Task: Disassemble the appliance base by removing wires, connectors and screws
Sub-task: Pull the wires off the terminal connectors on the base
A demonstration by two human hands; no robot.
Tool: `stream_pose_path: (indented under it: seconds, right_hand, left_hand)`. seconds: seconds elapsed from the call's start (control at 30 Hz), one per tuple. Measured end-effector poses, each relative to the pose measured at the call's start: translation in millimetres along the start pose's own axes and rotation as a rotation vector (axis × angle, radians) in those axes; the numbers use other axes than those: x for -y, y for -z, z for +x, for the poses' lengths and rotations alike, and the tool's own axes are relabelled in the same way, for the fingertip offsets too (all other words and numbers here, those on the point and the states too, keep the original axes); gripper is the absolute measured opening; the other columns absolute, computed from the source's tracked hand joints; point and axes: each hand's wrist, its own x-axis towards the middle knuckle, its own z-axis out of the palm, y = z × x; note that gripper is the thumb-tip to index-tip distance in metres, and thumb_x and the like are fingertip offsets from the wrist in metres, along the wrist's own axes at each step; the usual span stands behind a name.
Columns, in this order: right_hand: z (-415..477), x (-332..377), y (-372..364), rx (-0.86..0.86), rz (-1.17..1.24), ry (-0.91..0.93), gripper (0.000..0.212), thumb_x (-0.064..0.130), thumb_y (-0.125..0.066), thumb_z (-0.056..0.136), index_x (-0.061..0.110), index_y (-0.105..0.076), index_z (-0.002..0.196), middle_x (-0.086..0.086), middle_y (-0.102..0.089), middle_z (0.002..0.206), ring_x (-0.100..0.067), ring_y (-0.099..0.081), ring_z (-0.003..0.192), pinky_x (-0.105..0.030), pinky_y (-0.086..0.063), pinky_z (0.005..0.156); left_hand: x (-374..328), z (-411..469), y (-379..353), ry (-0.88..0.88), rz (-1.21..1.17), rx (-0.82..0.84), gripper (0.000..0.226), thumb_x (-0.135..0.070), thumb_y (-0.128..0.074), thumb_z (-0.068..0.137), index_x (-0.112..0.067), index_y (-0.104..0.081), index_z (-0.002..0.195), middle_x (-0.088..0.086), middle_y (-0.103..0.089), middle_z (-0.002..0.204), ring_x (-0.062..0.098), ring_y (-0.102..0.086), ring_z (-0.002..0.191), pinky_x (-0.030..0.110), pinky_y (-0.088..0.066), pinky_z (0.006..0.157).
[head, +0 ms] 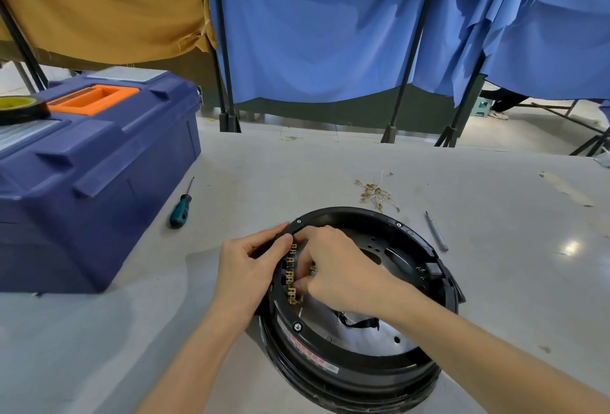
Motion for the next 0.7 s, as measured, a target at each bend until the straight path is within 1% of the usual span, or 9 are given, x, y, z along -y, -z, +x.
stream_pose_path:
  seconds: [0.07,0.17,0.27,0.3,0.33,0.43,0.53,0.63,0.7]
  right_hand:
    - [1.2,-0.5,-3.5,-0.016,0.006,-0.003,0.021,0.008,-0.066,0.079,0.016,-0.06,0.061,-0.001,-0.059,0.118,-0.02,-0.046,0.106,-0.034,-0.043,0.082]
    - [2.8,-2.9,-8.3,-0.038,0.011,0.017,0.032,0.008,-0.064,0.079,0.026,-0.042,0.064,0.002,-0.054,0.117,-0.018,-0.042,0.1,-0.029,-0.034,0.072]
    - [4.4,-5.9,-10.5,-0.047,0.021,0.029,0.035,0.008,-0.064,0.079,0.028,-0.039,0.064,0.002,-0.053,0.114,-0.017,-0.042,0.097,-0.02,-0.031,0.063]
    - [5.4,-6.3,-10.7,-0.053,0.028,0.028,0.035,0.007,-0.064,0.078,0.028,-0.039,0.063,0.001,-0.053,0.113,-0.017,-0.041,0.097,-0.016,-0.029,0.062]
    - [6.2,-6.5,-10.7,-0.058,0.032,0.024,0.035,0.006,-0.063,0.078,0.027,-0.039,0.063,0.0,-0.054,0.112,-0.017,-0.041,0.096,-0.015,-0.028,0.062]
    - [6.9,-6.5,-11.4,-0.056,0.033,-0.006,0.031,0.007,-0.061,0.078,0.025,-0.041,0.064,-0.004,-0.055,0.112,-0.019,-0.044,0.098,-0.023,-0.032,0.063]
    - [6.2,-6.2,-10.8,-0.043,0.044,-0.026,0.026,0.007,-0.061,0.078,0.021,-0.044,0.065,-0.006,-0.055,0.112,-0.022,-0.05,0.093,-0.028,-0.038,0.065]
    - [7.5,-4.1,-8.6,-0.052,0.068,-0.035,0.024,0.004,-0.061,0.078,0.019,-0.045,0.066,-0.006,-0.056,0.108,-0.023,-0.052,0.091,-0.028,-0.04,0.068]
    - [7.4,-3.5,-8.9,-0.054,0.076,-0.037,0.023,0.003,-0.061,0.077,0.018,-0.046,0.068,-0.006,-0.057,0.105,-0.023,-0.052,0.091,-0.027,-0.038,0.067]
  left_hand:
    - [0.4,0.5,0.1,0.004,-0.01,-0.002,0.022,-0.012,-0.07,0.085,-0.031,-0.078,0.091,-0.007,-0.076,0.09,0.008,-0.071,0.09,0.023,-0.056,0.08]
    - [1.3,1.0,1.2,0.009,-0.017,-0.003,0.02,-0.013,-0.071,0.084,-0.029,-0.078,0.093,-0.006,-0.076,0.092,0.009,-0.071,0.091,0.029,-0.053,0.083]
    - [2.0,0.5,1.5,0.0,-0.015,0.01,0.023,-0.014,-0.071,0.085,-0.034,-0.078,0.093,-0.008,-0.076,0.092,0.008,-0.071,0.092,0.028,-0.053,0.083]
    - [1.9,0.4,1.4,-0.003,-0.015,0.016,0.024,-0.014,-0.07,0.085,-0.036,-0.077,0.093,-0.008,-0.076,0.092,0.008,-0.071,0.092,0.027,-0.053,0.082]
    - [2.0,0.6,1.3,-0.007,-0.014,0.02,0.025,-0.014,-0.07,0.085,-0.036,-0.077,0.093,-0.008,-0.076,0.093,0.008,-0.071,0.093,0.027,-0.053,0.082]
    - [2.3,1.4,1.4,-0.016,-0.015,0.022,0.024,-0.014,-0.07,0.085,-0.036,-0.077,0.093,-0.008,-0.076,0.093,0.008,-0.071,0.093,0.021,-0.055,0.079]
    - [2.8,1.2,2.1,-0.027,-0.025,0.035,0.026,-0.014,-0.07,0.085,-0.038,-0.077,0.092,-0.008,-0.076,0.092,0.008,-0.071,0.092,0.016,-0.054,0.076]
    - [3.0,1.4,1.8,-0.037,-0.017,0.039,0.027,-0.014,-0.07,0.085,-0.04,-0.077,0.091,-0.009,-0.076,0.092,0.007,-0.071,0.091,0.017,-0.054,0.075]
    - [3.3,2.0,1.9,-0.032,-0.009,0.028,0.027,-0.014,-0.07,0.085,-0.039,-0.077,0.092,-0.009,-0.076,0.092,0.008,-0.071,0.092,0.022,-0.055,0.079]
